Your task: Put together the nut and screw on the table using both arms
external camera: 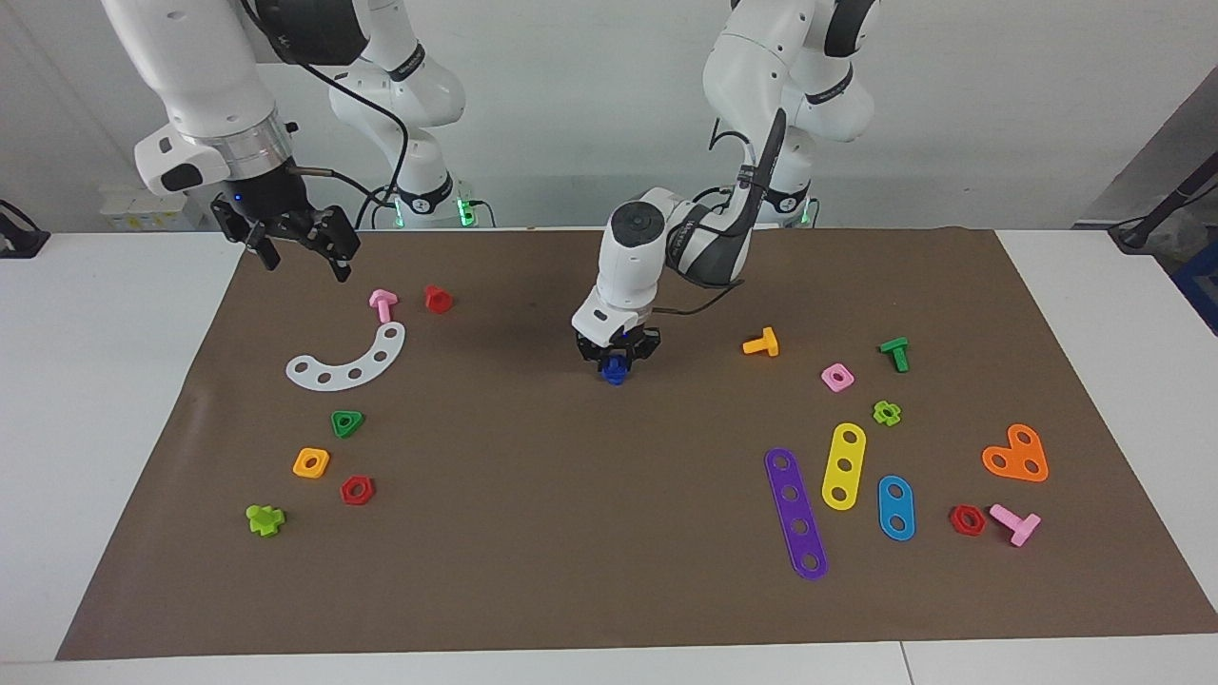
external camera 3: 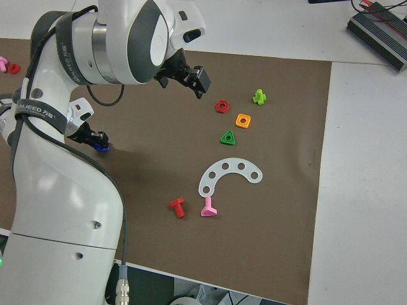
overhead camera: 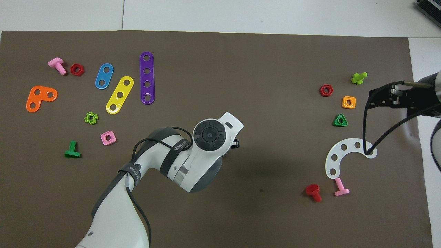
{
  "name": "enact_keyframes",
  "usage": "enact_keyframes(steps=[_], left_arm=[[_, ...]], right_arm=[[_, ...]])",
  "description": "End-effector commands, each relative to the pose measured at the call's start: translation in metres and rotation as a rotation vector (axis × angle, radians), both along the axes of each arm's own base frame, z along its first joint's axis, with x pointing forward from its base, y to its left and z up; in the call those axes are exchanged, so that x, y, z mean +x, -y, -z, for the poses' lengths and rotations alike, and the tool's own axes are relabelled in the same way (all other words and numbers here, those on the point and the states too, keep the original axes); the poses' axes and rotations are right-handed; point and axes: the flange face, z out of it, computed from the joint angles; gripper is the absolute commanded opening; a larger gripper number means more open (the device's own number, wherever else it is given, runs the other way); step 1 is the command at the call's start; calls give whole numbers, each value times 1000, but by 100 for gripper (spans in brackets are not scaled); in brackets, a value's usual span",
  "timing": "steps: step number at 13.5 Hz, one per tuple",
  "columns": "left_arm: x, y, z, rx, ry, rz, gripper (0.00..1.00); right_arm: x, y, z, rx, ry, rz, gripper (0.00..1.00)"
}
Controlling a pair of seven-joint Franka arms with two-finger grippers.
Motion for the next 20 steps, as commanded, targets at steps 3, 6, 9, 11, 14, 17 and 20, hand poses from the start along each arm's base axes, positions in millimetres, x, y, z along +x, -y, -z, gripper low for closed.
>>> enact_keyframes(steps=[3,6,9,11,14,17,20], left_arm=[[57,-25,-57,15,-15,-67,100],[114,-118,-126,15,-30,-158,100],[121,-236,-171,37,-97,-102,100],[116,-306,-180,47,-174,-71,100],[99,-359,-191,132,-208,-66,100],[78,-387,-214,137,-172,-70,100],[82,-391,-258,120,-58,-27,100]], right_arm=[[0,1,0,24,-13,-23,100],[0,1,0,24,-13,-22,100],[0,1,0,24,-13,-23,100],[0,1,0,24,-13,-23,100],[0,0,0,24,-13,-25,100],[1,5,0,24,-13,-16,100],[0,3,0,24,-13,-19,100]])
